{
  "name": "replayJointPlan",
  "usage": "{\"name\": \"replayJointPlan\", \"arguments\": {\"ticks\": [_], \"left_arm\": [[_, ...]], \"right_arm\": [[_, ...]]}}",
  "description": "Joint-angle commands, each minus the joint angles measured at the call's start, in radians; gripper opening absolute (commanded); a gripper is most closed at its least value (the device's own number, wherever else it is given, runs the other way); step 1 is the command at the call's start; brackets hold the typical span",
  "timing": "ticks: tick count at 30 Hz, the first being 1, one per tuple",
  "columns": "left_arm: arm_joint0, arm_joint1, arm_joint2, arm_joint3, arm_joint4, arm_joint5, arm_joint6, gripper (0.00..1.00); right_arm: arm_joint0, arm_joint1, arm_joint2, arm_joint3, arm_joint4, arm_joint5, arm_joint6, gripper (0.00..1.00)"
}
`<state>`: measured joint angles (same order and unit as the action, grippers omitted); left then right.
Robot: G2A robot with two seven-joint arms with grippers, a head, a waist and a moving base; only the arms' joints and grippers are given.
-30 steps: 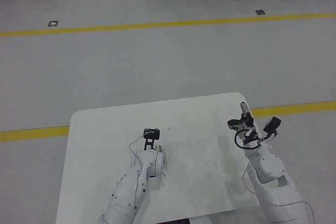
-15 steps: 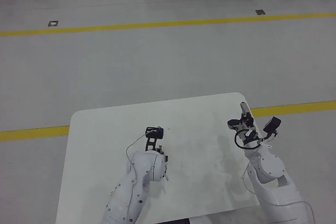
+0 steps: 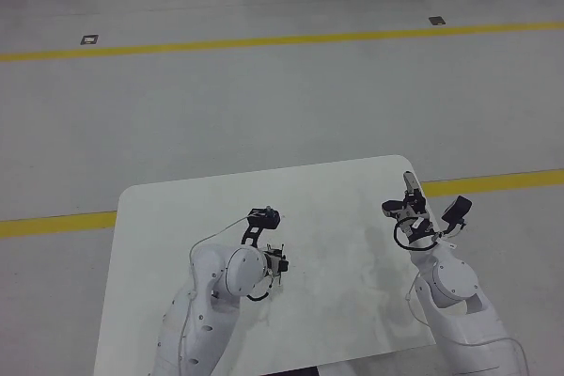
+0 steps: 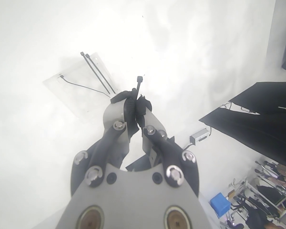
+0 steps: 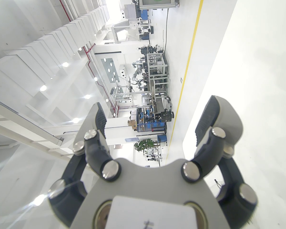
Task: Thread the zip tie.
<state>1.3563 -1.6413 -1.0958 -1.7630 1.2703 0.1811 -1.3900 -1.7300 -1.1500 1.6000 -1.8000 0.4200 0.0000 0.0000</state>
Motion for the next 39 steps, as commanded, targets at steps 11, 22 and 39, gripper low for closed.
{"name": "replayJointPlan", "arguments": {"ticks": [11,22,39], "left_arm": [[0.003,0.018,-0.096,0.018,-0.336,-0.130,0.004,0.00],[-0.019,0.053,-0.117,0.048,-0.488,-0.170,0.011,0.00],[-0.024,0.076,0.051,-0.002,-0.016,-0.008,0.076,0.00]], "right_arm": [[0.005,0.003,0.019,0.031,0.036,-0.051,0.190,1.00],[0.010,0.025,0.009,0.058,-0.145,-0.038,0.512,1.00],[0.041,0.045,-0.091,0.004,-0.603,-0.071,0.639,1.00]]}}
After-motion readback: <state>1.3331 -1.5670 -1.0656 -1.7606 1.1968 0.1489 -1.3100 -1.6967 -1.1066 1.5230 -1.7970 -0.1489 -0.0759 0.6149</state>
